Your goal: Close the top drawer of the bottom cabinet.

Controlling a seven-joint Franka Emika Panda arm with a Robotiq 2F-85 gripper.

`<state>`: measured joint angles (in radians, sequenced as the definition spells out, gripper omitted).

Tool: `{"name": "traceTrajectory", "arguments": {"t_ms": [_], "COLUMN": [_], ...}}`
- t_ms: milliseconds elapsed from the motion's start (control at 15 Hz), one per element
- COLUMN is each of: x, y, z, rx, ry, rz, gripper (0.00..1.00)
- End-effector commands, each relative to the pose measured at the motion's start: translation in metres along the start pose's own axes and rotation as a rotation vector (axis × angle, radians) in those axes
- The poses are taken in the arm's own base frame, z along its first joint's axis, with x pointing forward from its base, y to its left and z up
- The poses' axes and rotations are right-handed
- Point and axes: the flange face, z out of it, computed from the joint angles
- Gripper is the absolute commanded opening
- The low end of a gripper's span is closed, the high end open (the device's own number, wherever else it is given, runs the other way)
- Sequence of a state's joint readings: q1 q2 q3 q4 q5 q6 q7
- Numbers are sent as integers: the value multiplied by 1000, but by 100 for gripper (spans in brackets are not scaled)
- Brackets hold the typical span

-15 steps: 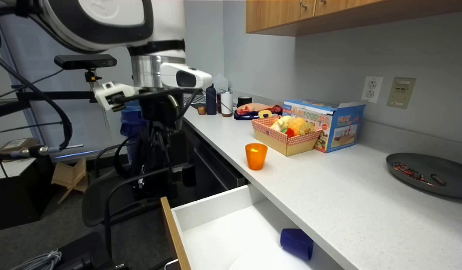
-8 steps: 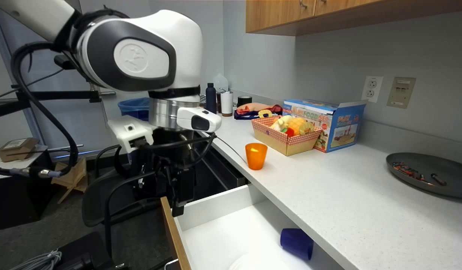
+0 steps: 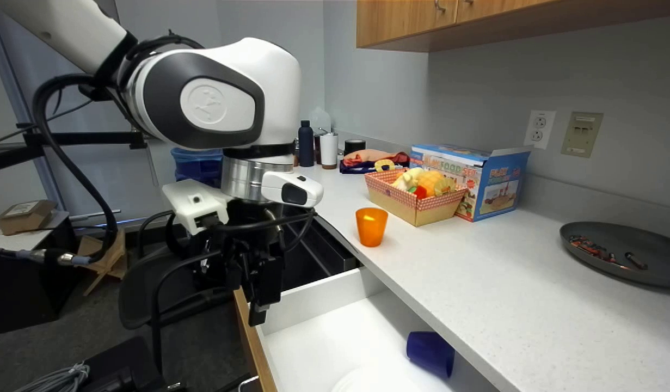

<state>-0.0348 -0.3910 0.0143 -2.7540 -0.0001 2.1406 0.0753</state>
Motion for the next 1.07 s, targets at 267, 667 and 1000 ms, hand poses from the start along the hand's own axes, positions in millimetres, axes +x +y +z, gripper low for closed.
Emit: {"name": "traceTrajectory", "arguments": {"t_ms": [267,667,1000], "x": [12,27,37], "y": [15,28,31], "z": [33,75,109], "rx": [41,75,107], "ry": [-59,-134,-196], "rz": [21,29,14], "gripper": [100,100,100]}}
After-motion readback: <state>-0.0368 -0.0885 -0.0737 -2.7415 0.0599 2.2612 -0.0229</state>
